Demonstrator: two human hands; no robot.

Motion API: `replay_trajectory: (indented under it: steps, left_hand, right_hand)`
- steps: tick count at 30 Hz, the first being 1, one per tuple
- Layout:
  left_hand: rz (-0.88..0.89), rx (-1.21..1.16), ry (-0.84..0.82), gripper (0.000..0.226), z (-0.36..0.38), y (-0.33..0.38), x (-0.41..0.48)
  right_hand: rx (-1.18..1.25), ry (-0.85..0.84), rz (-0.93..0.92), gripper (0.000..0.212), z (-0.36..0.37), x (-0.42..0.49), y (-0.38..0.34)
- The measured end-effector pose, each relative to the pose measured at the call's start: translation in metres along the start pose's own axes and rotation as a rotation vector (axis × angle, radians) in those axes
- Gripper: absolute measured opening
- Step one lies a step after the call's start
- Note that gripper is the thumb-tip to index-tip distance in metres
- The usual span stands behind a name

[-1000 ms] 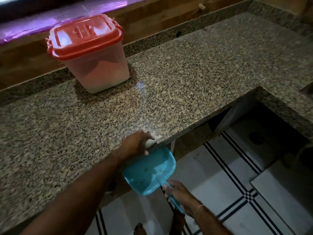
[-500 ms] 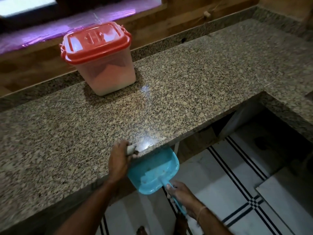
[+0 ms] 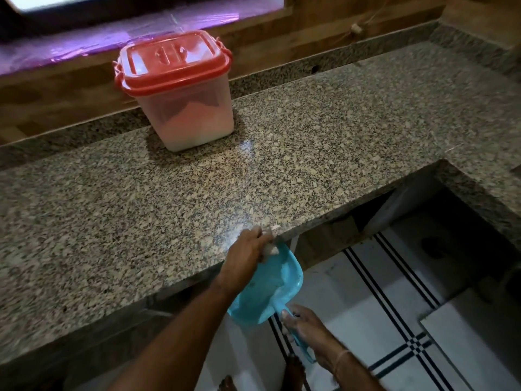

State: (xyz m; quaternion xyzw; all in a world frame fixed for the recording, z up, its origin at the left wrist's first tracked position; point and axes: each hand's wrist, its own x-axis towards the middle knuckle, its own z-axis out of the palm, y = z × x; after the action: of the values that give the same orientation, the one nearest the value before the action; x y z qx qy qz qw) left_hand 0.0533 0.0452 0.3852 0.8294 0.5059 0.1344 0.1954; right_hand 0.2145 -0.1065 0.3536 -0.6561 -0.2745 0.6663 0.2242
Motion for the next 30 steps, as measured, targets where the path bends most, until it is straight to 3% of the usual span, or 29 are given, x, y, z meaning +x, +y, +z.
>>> replay_trajectory:
  steps: [2, 4, 7, 11, 16, 22, 30]
  left_hand:
    - [0.067, 0.099, -0.088, 0.036, 0.011, -0.01, -0.023]
    - [0.05, 0.063, -0.146, 0.023, 0.023, -0.022, -0.055]
    - [-0.157, -0.12, -0.003, 0.013, 0.018, -0.028, -0.089]
    - [-0.254, -0.276, 0.065, 0.031, -0.007, -0.029, -0.11]
    - [-0.415, -0.392, 0.138, 0.034, -0.034, -0.055, -0.161]
    - [-0.711, -0.552, 0.37, 0.036, -0.048, -0.114, -0.327]
    - [-1.233, -0.508, 0.738, 0.032, -0.035, -0.162, -0.608]
  right_hand:
    - [-0.008, 0.006, 0.0, 0.033, -0.003, 0.001, 0.004]
    - [-0.017, 0.005, -0.005, 0.03, -0.002, -0.003, 0.008]
    - [-0.054, -0.012, -0.02, 0.027, 0.007, -0.011, 0.013]
    - [-0.095, -0.088, -0.002, 0.027, 0.033, -0.023, 0.02]
    - [-0.227, -0.187, -0.06, 0.021, 0.083, -0.037, 0.033]
    - [-0.417, -0.295, -0.056, 0.03, 0.185, -0.045, 0.075]
    - [-0.771, -0.593, -0.033, 0.035, 0.365, -0.087, 0.151]
